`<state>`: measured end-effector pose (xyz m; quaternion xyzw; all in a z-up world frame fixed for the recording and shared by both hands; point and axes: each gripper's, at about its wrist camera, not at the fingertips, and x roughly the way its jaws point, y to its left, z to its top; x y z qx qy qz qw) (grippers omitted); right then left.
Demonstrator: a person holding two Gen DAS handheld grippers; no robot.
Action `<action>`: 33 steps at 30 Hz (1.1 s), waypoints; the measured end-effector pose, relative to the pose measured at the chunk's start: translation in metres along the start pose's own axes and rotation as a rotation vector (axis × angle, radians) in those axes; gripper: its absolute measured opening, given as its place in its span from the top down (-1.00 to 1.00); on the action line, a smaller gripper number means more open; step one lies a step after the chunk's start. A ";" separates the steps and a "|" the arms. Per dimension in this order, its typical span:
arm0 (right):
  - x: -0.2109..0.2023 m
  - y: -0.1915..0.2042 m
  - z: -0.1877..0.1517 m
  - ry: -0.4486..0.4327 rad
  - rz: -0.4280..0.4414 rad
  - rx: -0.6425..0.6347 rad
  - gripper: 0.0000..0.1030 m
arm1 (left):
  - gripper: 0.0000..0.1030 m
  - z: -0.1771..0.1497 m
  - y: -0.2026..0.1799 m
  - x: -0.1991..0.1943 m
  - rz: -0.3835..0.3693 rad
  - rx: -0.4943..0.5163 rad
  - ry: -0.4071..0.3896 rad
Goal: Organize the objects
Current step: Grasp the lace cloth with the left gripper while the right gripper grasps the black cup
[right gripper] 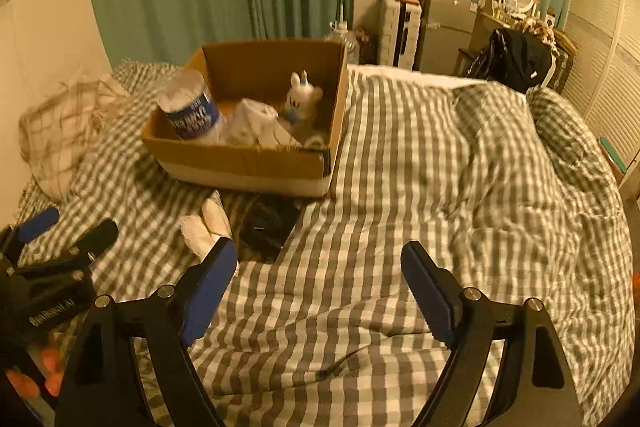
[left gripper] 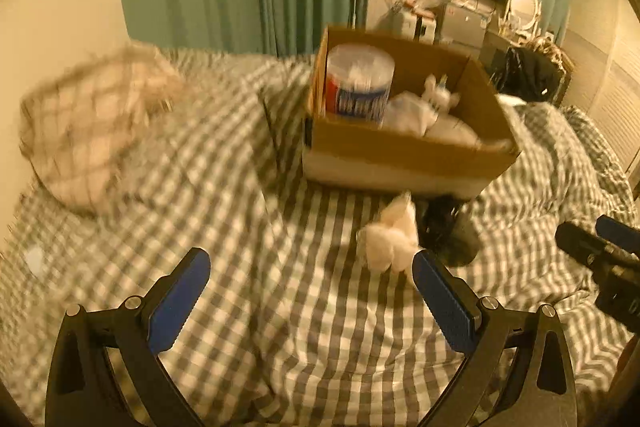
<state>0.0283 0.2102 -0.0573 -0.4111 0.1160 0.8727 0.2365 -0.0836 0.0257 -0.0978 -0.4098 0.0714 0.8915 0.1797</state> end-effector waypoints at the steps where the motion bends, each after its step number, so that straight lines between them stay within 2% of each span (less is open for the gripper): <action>1: 0.007 -0.001 0.000 0.011 -0.003 0.006 -0.63 | -1.00 -0.003 0.000 0.009 -0.003 -0.005 0.019; 5: 0.031 -0.005 0.000 0.060 0.012 0.037 -0.63 | -1.00 -0.010 -0.007 0.035 -0.025 0.001 0.070; 9: 0.048 -0.007 0.002 0.089 0.032 0.054 -0.63 | -1.00 -0.008 -0.017 0.047 -0.053 0.020 0.075; 13: 0.062 -0.009 0.004 0.113 0.047 0.069 -0.63 | -1.00 -0.002 -0.029 0.060 -0.117 0.050 0.066; 17: 0.074 -0.011 0.005 0.136 0.053 0.087 -0.63 | -0.99 -0.001 -0.036 0.083 -0.178 0.064 0.088; 18: 0.076 -0.012 0.005 0.138 0.053 0.091 -0.63 | -0.93 -0.001 -0.036 0.089 -0.202 0.061 0.095; 20: 0.079 -0.012 0.006 0.140 0.051 0.096 -0.63 | -0.63 -0.001 -0.036 0.096 -0.259 0.052 0.111; 22: 0.082 -0.012 0.007 0.145 0.048 0.096 -0.63 | 0.17 0.000 -0.036 0.100 -0.318 0.047 0.131; 24: 0.084 -0.010 0.007 0.151 0.043 0.092 -0.63 | 0.47 0.000 -0.036 0.102 -0.347 0.052 0.139; 27: 0.086 -0.007 0.007 0.151 0.039 0.083 -0.63 | 0.66 0.003 -0.035 0.094 -0.351 0.071 0.119; 30: 0.085 -0.003 0.008 0.143 0.046 0.071 -0.63 | 0.67 0.009 -0.027 0.077 -0.325 0.079 0.089; 33: 0.084 0.001 0.009 0.133 0.063 0.069 -0.63 | 0.67 0.014 -0.014 0.066 -0.308 0.053 0.101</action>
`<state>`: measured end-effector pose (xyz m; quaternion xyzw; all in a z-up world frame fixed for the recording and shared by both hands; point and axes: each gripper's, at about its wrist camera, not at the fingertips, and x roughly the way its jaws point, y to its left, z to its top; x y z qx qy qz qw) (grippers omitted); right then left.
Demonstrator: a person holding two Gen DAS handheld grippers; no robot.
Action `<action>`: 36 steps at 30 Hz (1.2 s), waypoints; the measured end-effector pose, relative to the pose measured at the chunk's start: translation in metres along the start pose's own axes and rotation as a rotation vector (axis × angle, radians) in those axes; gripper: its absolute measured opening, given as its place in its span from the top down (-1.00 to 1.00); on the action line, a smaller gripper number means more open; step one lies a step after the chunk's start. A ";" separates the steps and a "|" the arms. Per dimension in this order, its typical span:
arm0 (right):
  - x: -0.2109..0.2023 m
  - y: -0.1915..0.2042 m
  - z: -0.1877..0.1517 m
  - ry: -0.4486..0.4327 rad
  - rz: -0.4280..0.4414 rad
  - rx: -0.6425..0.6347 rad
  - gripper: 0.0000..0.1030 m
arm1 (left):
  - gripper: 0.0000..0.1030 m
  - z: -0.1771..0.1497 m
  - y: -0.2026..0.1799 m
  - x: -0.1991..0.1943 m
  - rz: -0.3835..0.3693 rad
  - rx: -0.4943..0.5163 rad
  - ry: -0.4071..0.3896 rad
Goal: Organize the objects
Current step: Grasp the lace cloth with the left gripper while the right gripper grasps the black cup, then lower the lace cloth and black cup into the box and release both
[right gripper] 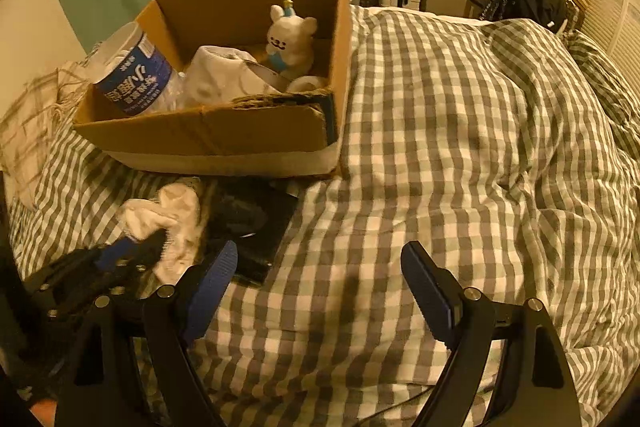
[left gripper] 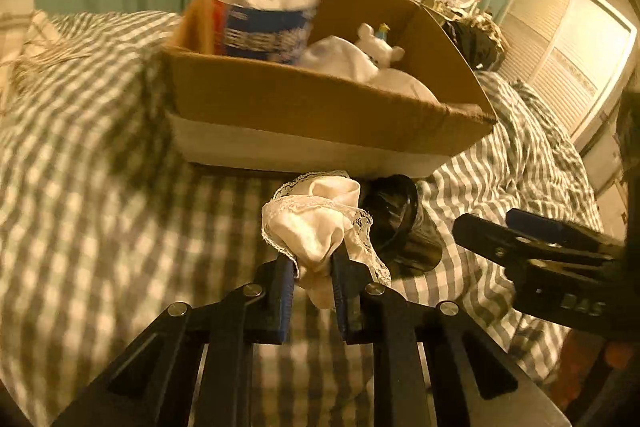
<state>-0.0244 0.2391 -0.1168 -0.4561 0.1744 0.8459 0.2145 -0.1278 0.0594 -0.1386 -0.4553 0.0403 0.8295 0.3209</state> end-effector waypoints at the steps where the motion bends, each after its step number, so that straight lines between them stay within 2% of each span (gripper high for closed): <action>1: 0.000 0.002 0.000 -0.004 0.009 0.002 -0.63 | 0.67 0.002 0.003 -0.002 0.022 -0.001 0.001; 3: 0.003 0.009 0.001 -0.005 0.040 0.002 -0.63 | 0.67 0.001 0.009 -0.005 0.117 0.014 0.002; 5: 0.006 0.013 0.002 -0.001 0.063 0.009 -0.63 | 0.67 0.001 0.013 -0.005 0.161 0.015 0.002; 11: 0.035 0.025 0.009 0.057 0.109 0.038 -0.63 | 0.67 0.000 0.021 0.001 0.198 0.001 0.016; 15: 0.045 0.029 0.006 0.094 0.103 0.034 -0.63 | 0.67 0.000 0.019 0.000 0.203 0.002 0.017; 16: 0.047 0.030 0.006 0.099 0.102 0.030 -0.60 | 0.67 0.000 0.020 0.000 0.205 0.000 0.020; 20: 0.046 0.037 0.005 0.104 0.112 0.005 -0.04 | 0.67 0.001 0.018 -0.006 0.215 -0.015 0.023; 22: 0.037 0.041 0.004 0.072 0.094 -0.014 -0.04 | 0.67 -0.001 0.018 -0.014 0.228 -0.018 0.016; 24: 0.026 0.048 0.004 0.047 0.092 -0.043 0.20 | 0.67 -0.005 0.018 -0.022 0.242 -0.020 0.015; 32: -0.011 0.053 -0.009 -0.005 0.073 -0.097 0.26 | 0.67 -0.016 0.015 -0.058 0.265 -0.042 -0.003; 36: -0.038 0.053 -0.018 -0.028 0.067 -0.105 0.27 | 0.67 -0.018 0.009 -0.078 0.254 -0.054 -0.013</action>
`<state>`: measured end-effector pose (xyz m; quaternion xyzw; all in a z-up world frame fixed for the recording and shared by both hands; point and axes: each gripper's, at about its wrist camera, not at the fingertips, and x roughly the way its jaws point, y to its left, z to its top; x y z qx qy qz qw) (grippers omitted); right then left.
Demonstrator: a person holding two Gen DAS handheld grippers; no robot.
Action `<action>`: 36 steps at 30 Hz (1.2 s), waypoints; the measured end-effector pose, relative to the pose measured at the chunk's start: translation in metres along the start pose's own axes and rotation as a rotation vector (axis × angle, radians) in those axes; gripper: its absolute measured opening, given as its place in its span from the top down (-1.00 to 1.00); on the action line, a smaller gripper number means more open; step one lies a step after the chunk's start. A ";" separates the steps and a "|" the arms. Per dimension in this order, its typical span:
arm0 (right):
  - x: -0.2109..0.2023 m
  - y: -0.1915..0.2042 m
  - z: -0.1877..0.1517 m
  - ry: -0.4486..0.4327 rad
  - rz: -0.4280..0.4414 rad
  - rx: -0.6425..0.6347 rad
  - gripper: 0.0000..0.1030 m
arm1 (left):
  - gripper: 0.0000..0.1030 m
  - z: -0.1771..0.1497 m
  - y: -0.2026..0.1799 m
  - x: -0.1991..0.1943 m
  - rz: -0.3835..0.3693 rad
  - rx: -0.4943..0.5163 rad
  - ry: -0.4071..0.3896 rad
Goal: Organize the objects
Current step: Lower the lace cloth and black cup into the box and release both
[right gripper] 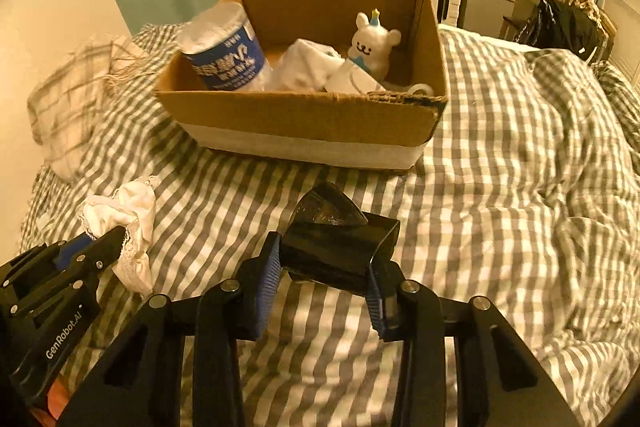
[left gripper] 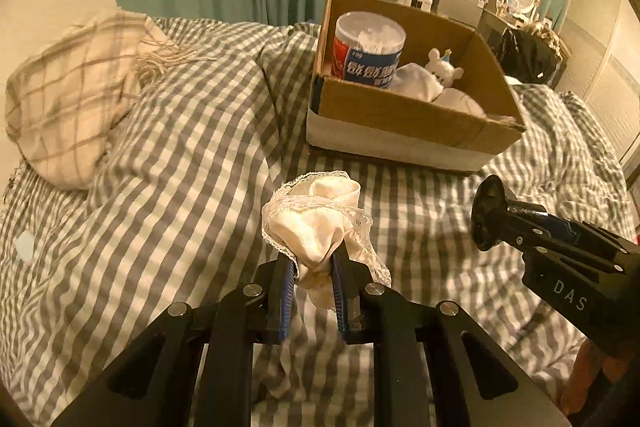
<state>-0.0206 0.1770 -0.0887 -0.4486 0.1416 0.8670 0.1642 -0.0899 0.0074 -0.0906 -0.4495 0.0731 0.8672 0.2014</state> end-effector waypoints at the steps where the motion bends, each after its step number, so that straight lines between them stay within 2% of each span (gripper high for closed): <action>1: -0.007 0.002 -0.001 -0.010 -0.003 -0.004 0.27 | 0.67 -0.001 -0.002 -0.006 -0.005 -0.001 -0.006; 9: -0.076 0.004 0.005 -0.131 0.034 -0.011 0.27 | 0.67 0.014 -0.019 -0.050 -0.017 0.032 -0.077; 14: -0.111 0.006 0.028 -0.219 0.045 -0.022 0.27 | 0.67 0.043 -0.029 -0.075 -0.024 0.063 -0.145; 20: -0.134 0.003 0.065 -0.302 0.063 -0.048 0.27 | 0.66 0.087 -0.043 -0.085 -0.042 0.119 -0.195; 27: -0.129 -0.007 0.120 -0.349 0.072 -0.062 0.27 | 0.66 0.146 -0.063 -0.069 -0.081 0.158 -0.235; 32: -0.096 -0.018 0.156 -0.340 0.076 -0.054 0.27 | 0.66 0.185 -0.074 -0.032 -0.086 0.174 -0.233; 36: -0.063 -0.027 0.177 -0.319 0.076 -0.047 0.27 | 0.66 0.203 -0.078 0.001 -0.073 0.190 -0.221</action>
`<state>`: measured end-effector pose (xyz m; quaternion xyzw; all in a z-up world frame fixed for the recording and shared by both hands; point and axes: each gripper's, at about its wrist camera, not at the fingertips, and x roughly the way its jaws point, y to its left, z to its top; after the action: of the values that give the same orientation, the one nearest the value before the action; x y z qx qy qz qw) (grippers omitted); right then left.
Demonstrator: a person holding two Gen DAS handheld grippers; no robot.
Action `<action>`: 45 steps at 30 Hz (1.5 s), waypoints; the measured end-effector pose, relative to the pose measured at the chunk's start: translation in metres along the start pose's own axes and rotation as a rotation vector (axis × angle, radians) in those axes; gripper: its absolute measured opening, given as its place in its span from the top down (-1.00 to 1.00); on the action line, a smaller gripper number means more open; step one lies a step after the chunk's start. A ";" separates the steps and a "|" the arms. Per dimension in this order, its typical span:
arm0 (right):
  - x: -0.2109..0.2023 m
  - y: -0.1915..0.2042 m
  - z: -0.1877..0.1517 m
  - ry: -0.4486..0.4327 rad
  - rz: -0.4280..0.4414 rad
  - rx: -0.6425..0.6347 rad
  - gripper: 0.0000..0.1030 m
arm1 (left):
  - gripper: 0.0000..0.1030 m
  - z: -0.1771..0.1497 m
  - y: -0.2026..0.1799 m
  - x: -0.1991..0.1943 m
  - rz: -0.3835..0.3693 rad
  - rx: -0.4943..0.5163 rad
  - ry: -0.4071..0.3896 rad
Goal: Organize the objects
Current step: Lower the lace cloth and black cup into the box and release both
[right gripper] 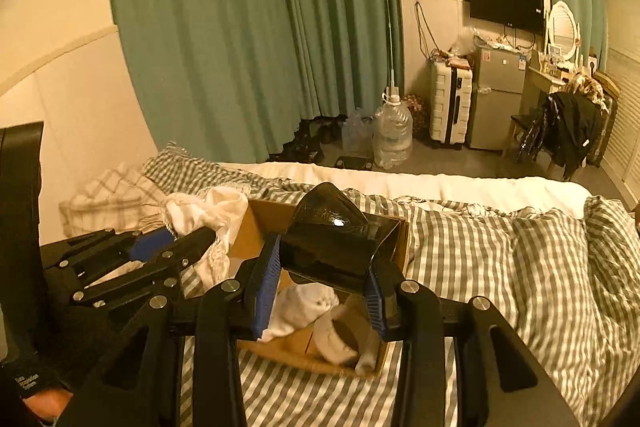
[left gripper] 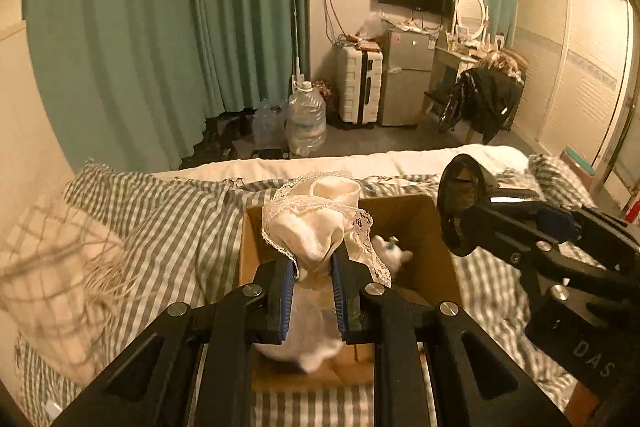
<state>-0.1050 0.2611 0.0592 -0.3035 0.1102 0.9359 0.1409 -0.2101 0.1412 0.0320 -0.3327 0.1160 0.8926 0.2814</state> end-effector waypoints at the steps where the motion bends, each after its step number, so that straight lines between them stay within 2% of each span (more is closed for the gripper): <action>1: 0.007 -0.003 0.000 0.003 0.000 0.003 0.27 | 0.66 0.002 0.001 0.010 0.000 0.003 0.007; 5: 0.042 -0.017 0.001 0.027 0.009 0.026 0.27 | 0.66 -0.001 0.001 0.048 -0.004 0.014 0.046; 11: 0.080 -0.033 -0.013 0.071 0.011 0.039 0.27 | 0.66 -0.009 -0.002 0.086 0.008 0.032 0.088; 17: 0.097 -0.045 -0.020 0.091 0.020 0.049 0.26 | 0.66 -0.017 -0.002 0.100 -0.004 0.026 0.107; 19: 0.099 -0.047 -0.021 0.098 0.030 0.054 0.24 | 0.59 -0.020 -0.002 0.101 0.001 0.030 0.110; 20: 0.099 -0.048 -0.021 0.100 0.030 0.054 0.25 | 0.52 -0.021 -0.002 0.101 0.002 0.025 0.112; 21: 0.098 -0.050 -0.021 0.100 0.027 0.059 0.22 | 0.28 -0.021 -0.002 0.100 -0.006 0.020 0.114; 22: 0.096 -0.051 -0.019 0.097 0.025 0.064 0.14 | -0.08 -0.022 -0.001 0.097 -0.008 0.012 0.114; 24: 0.088 -0.052 -0.016 0.082 0.018 0.073 -0.07 | -0.37 -0.020 0.001 0.089 -0.007 -0.001 0.093; 25: 0.082 -0.054 -0.015 0.070 0.012 0.080 -0.14 | -0.39 -0.017 0.000 0.086 -0.010 0.000 0.083; 29: 0.055 -0.057 -0.008 0.031 -0.012 0.096 -0.19 | -0.55 -0.010 -0.001 0.063 0.029 0.020 0.066; 31: 0.042 -0.057 -0.005 0.017 -0.027 0.102 -0.25 | -0.79 -0.005 0.000 0.043 0.015 0.021 0.048; 33: 0.024 -0.056 -0.001 -0.002 -0.039 0.102 -0.29 | -0.88 0.002 0.000 0.020 0.018 0.012 0.013; 36: -0.010 -0.052 0.004 -0.038 -0.060 0.092 -0.48 | -0.94 0.010 0.000 -0.014 0.019 0.015 -0.029; 38: -0.038 -0.046 0.005 -0.083 -0.077 0.095 -0.78 | -0.96 0.014 -0.002 -0.041 0.024 0.025 -0.063; 40: -0.066 -0.046 0.002 -0.131 -0.086 0.117 -0.89 | -1.00 0.016 -0.003 -0.070 0.022 0.030 -0.095; 45: -0.121 -0.038 -0.009 -0.162 -0.127 0.102 -0.99 | -1.00 0.006 -0.006 -0.133 0.005 0.027 -0.180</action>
<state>0.0059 0.2698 0.1196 -0.2255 0.1264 0.9398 0.2234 -0.1277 0.0918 0.1239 -0.2469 0.1031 0.9180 0.2927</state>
